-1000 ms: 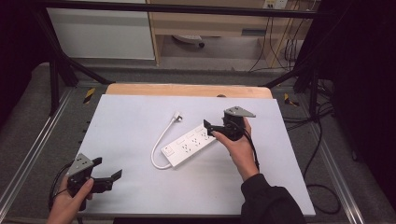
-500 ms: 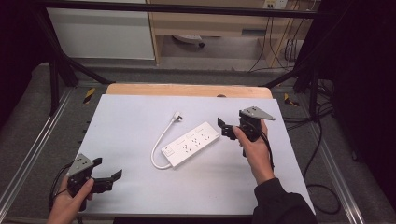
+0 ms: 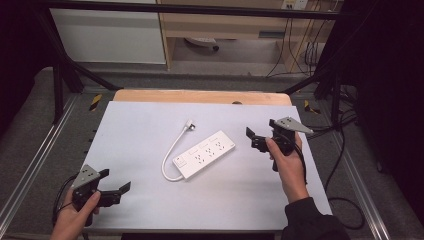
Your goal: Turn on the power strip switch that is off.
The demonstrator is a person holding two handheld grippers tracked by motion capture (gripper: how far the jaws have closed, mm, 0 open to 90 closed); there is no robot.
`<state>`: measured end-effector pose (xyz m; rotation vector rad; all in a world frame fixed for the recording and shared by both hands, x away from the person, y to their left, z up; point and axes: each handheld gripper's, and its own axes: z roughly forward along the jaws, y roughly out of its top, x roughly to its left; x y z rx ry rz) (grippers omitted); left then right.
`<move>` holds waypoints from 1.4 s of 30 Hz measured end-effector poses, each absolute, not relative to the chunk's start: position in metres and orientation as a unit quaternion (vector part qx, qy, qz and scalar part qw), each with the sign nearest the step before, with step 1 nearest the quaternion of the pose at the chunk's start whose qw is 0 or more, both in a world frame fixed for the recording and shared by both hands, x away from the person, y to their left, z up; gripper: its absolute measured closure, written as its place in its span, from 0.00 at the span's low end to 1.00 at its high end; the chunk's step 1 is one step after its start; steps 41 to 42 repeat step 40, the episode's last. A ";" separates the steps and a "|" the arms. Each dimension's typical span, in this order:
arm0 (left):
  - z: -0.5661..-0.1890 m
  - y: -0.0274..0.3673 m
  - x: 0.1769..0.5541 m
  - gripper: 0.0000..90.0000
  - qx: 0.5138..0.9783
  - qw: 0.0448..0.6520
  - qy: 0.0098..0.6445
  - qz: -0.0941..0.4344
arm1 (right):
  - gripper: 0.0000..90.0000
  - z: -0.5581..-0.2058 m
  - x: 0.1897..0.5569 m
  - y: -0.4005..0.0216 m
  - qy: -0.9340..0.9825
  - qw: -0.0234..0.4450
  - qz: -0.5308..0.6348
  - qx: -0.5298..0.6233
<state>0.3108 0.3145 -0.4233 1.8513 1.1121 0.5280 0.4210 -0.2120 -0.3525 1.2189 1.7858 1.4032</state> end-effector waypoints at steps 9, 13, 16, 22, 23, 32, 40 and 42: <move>-0.424 0.315 0.311 0.07 0.747 0.442 0.449 0.213 | 0.08 -0.355 0.404 -0.235 0.655 0.289 0.525 0.460; -0.424 0.315 0.312 0.07 0.746 0.442 0.451 0.213 | 0.08 -0.362 0.397 -0.245 0.650 0.289 0.526 0.465; -0.424 0.315 0.311 0.07 0.746 0.441 0.452 0.212 | 0.09 -0.368 0.390 -0.252 0.649 0.287 0.527 0.468; -0.424 0.316 0.312 0.07 0.745 0.441 0.453 0.212 | 0.09 -0.382 0.377 -0.265 0.649 0.285 0.519 0.477; -0.424 0.316 0.312 0.07 0.745 0.441 0.453 0.212 | 0.09 -0.384 0.375 -0.267 0.648 0.284 0.519 0.479; -0.424 0.315 0.312 0.07 0.744 0.443 0.453 0.211 | 0.09 -0.420 0.355 -0.276 0.664 0.266 0.499 0.490; -0.424 0.315 0.312 0.07 0.747 0.441 0.450 0.212 | 0.07 -0.446 0.352 -0.260 0.710 0.219 0.456 0.490; -0.424 0.315 0.312 0.07 0.747 0.441 0.450 0.212 | 0.07 -0.446 0.352 -0.260 0.710 0.219 0.456 0.490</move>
